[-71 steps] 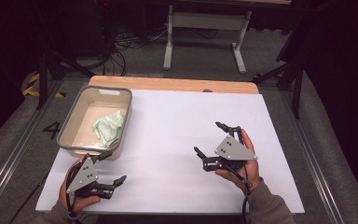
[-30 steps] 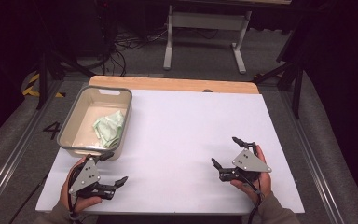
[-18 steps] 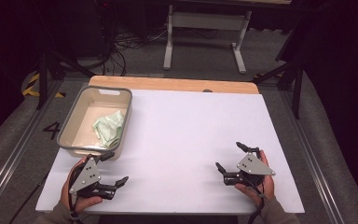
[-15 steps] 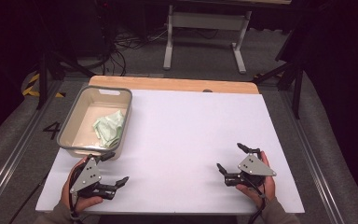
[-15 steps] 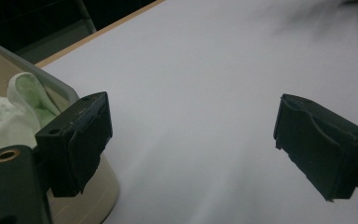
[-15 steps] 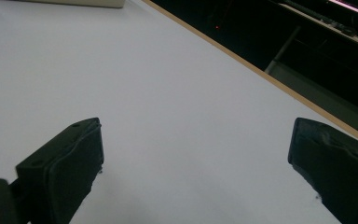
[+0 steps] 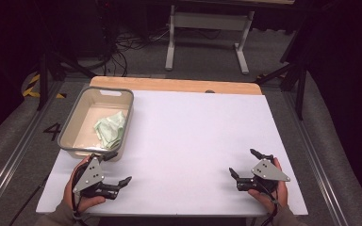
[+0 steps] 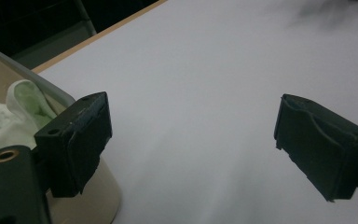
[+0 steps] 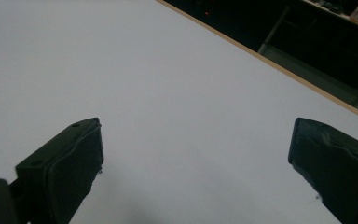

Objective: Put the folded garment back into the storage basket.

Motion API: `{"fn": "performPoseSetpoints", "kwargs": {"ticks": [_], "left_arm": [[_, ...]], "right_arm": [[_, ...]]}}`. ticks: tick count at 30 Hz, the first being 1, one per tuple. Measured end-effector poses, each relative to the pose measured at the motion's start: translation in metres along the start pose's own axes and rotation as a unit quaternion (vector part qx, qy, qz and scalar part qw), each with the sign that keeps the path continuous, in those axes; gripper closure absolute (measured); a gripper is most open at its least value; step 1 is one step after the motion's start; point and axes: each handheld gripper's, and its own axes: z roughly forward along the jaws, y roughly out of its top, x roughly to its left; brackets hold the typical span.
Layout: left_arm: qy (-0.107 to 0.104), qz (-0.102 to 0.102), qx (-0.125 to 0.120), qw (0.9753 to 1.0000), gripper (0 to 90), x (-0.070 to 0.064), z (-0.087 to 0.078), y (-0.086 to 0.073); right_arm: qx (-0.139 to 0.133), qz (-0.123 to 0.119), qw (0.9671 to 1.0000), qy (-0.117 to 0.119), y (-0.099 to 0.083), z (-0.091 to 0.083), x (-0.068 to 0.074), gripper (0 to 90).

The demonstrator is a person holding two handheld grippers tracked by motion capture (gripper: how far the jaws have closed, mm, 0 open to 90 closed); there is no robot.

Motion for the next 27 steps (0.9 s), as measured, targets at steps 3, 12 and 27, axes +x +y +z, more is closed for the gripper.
{"fn": "performPoseSetpoints", "kwargs": {"ticks": [3, 12, 27], "left_arm": [[0.001, 0.001, 0.001, 1.0, 11.9, -0.0004, -0.001, -0.0001], [-0.002, 0.005, 0.009, 1.0, 11.9, -0.0009, 0.0006, -0.0017], [0.006, 0.01, 0.012, 0.9999, 11.8, -0.003, 0.0003, -0.0007]], "right_arm": [[-0.008, 0.005, 1.0, 0.002, 0.0009, -0.001, -0.0015, 3.9], [-0.016, 0.005, 0.9998, 0.01, 0.0032, 0.0008, 0.0004, 4.1], [-0.021, -0.001, 0.9997, 0.011, 0.0056, 0.0, 0.0017, 4.1]]}}
